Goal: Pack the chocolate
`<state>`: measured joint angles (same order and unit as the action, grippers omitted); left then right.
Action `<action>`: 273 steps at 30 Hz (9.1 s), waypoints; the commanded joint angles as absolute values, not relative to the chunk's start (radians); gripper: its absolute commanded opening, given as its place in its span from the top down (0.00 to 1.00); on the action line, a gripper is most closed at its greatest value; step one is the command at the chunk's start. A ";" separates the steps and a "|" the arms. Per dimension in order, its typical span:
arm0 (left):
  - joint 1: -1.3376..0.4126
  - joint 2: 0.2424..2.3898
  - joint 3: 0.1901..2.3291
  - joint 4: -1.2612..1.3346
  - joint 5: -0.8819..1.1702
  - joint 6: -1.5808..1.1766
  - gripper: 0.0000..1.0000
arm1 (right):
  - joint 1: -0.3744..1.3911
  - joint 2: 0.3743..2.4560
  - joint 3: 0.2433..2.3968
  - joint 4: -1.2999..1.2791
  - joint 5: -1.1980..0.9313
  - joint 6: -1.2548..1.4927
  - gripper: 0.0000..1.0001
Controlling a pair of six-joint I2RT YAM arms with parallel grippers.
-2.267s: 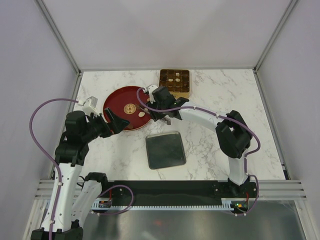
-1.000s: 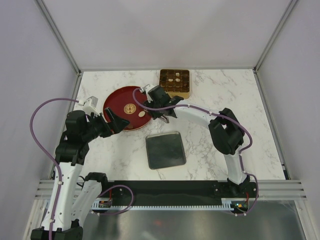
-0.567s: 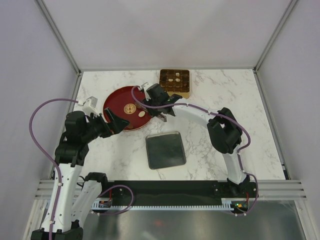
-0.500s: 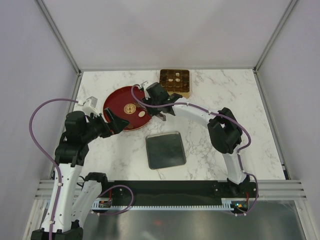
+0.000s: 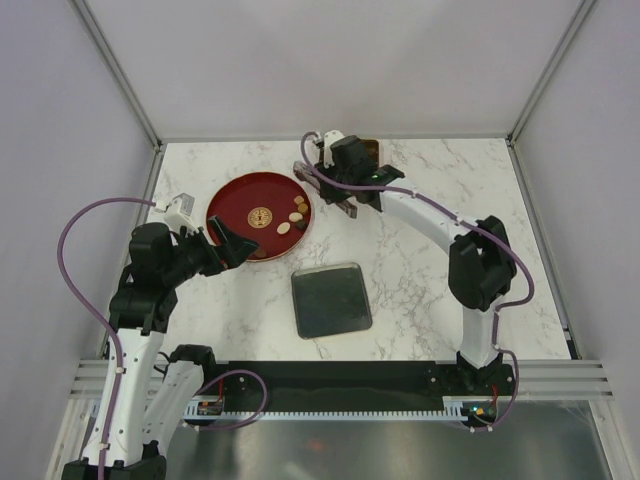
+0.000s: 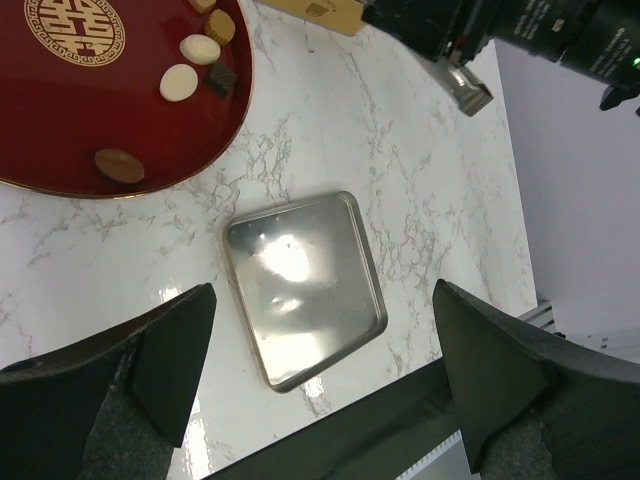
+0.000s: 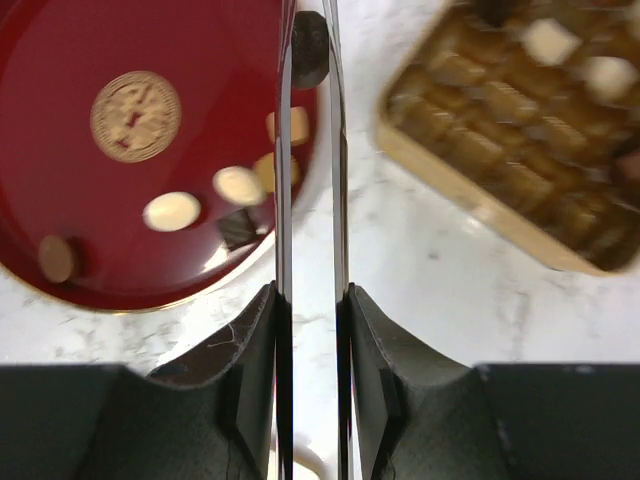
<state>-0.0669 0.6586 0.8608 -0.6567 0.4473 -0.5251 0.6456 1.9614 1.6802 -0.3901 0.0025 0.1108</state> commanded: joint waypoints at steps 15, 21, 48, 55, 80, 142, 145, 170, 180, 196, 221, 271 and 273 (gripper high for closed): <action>-0.063 0.670 0.902 -0.664 0.446 -0.503 0.02 | 0.443 1.904 1.641 -0.402 0.173 0.083 0.62; -0.063 0.667 0.899 -0.663 0.448 -0.503 0.02 | 0.440 1.927 1.641 -0.403 0.184 0.081 0.61; -0.063 0.666 0.900 -0.663 0.448 -0.508 0.02 | 0.440 1.950 1.704 -0.419 0.201 0.052 0.52; -0.063 0.650 0.907 -0.669 0.453 -0.514 0.02 | 0.451 1.867 1.686 -0.420 0.118 0.078 0.53; -0.063 0.627 0.913 -0.690 0.445 -0.508 0.02 | 0.828 1.805 1.445 -0.413 0.023 0.137 0.49; -0.063 0.621 0.916 -0.699 0.439 -0.511 0.02 | 0.658 1.845 1.654 -0.436 0.101 0.092 0.63; -0.063 0.624 0.917 -0.698 0.439 -0.509 0.02 | 0.597 1.855 1.663 -0.437 0.121 0.084 0.63; -0.063 0.653 0.923 -0.699 0.430 -0.499 0.02 | 0.508 2.037 1.723 -0.361 0.227 0.078 0.61; -0.063 0.653 0.923 -0.698 0.426 -0.499 0.02 | 0.508 2.049 1.715 -0.348 0.227 0.069 0.58; -0.063 0.649 0.927 -0.699 0.436 -0.509 0.02 | 0.508 2.026 1.718 -0.347 0.212 0.061 0.53; -0.063 0.566 0.962 -0.735 0.472 -0.540 0.02 | 0.764 1.793 1.491 -0.387 -0.104 -0.072 0.53; -0.063 0.534 0.982 -0.785 0.445 -0.512 0.02 | 0.825 2.060 1.712 -0.568 -0.219 -0.161 0.56; -0.063 0.535 0.983 -0.785 0.445 -0.512 0.02 | 0.821 2.054 1.704 -0.548 -0.206 -0.150 0.59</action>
<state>-0.0669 0.5404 0.9436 -0.7784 0.4477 -0.5259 0.8310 2.0701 1.6676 -0.5808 -0.2337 -0.1692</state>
